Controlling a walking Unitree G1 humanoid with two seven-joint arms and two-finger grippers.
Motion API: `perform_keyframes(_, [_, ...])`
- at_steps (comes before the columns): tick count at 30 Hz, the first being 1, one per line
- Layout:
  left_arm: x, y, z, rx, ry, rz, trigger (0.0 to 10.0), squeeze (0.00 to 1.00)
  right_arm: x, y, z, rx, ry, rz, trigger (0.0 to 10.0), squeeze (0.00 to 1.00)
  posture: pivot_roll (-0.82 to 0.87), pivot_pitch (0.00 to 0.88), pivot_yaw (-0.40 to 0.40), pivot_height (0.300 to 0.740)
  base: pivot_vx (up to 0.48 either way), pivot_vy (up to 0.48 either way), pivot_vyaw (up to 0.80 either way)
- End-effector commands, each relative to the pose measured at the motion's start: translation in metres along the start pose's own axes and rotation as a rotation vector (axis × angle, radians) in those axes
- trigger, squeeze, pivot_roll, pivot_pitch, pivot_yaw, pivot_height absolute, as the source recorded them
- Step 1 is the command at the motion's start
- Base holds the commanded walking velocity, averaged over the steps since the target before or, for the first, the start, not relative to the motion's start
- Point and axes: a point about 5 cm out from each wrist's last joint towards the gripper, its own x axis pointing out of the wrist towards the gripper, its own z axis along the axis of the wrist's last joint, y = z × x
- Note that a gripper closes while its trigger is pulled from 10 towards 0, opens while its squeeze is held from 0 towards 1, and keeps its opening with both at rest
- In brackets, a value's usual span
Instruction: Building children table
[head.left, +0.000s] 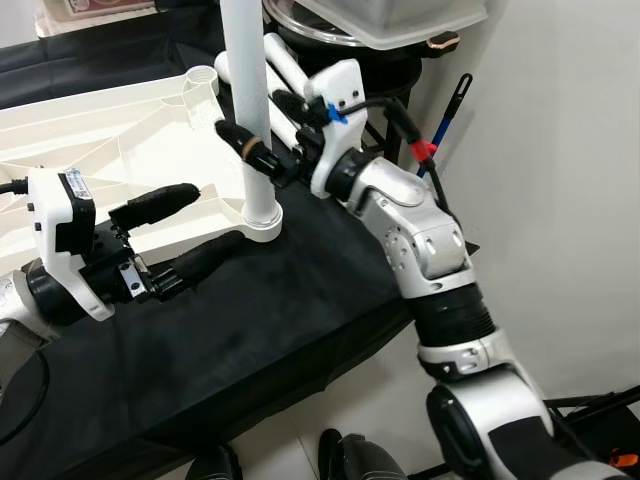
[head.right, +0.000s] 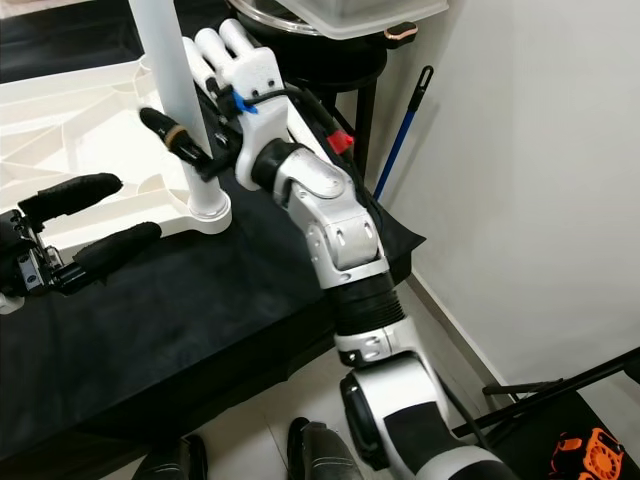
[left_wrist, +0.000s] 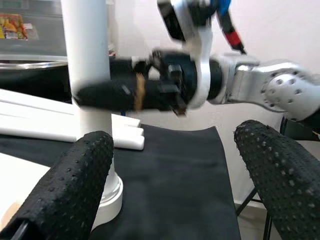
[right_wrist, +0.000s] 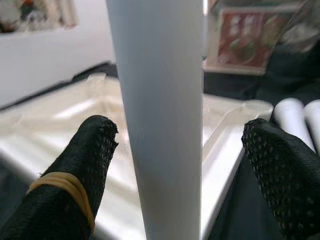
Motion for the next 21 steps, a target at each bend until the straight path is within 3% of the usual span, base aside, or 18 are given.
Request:
perform_keyframes(1, [0.0, -0.003, -0.002, 0.001, 0.012, -0.018, 10.0, 0.0, 0.0, -0.002, -0.003, -0.026, 0.006, 0.047, 10.0, 0.0, 0.08, 0.214, -0.081, 0.74, 0.0, 0.0, 0.0])
perform_keyframes(6, [0.0, -0.004, -0.003, 0.001, 0.017, -0.022, 10.0, 0.0, -0.004, 0.001, -0.017, 0.056, 0.041, 0.206, 10.0, 0.0, 0.08, 0.219, -0.081, 0.74, 0.0, 0.0, 0.0])
perform_keyframes(16, [0.002, -0.008, -0.002, -0.003, 0.023, -0.032, 10.0, 0.0, 0.002, -0.009, -0.021, 0.036, 0.025, 0.226, 10.0, 0.0, 0.1, 0.228, -0.08, 0.74, 0.0, 0.0, 0.0])
perform_keyframes(17, [0.001, -0.007, -0.002, -0.002, 0.024, -0.031, 10.0, 0.0, 0.004, -0.012, -0.021, 0.017, 0.033, 0.209, 2.0, 0.0, 0.1, 0.229, -0.081, 0.74, 0.0, 0.0, 0.0])
perform_keyframes(18, [0.001, -0.007, -0.001, -0.001, 0.024, -0.029, 10.0, 0.0, 0.005, -0.014, -0.021, 0.008, 0.04, 0.2, 0.0, 0.0, 0.1, 0.229, -0.081, 0.74, 0.0, 0.0, 0.0])
perform_keyframes(21, [0.0, -0.007, 0.0, 0.004, 0.025, -0.023, 10.0, 0.0, 0.007, -0.017, -0.023, -0.037, 0.07, 0.178, 0.0, 0.0, 0.1, 0.229, -0.084, 0.74, 0.0, 0.0, 0.0])
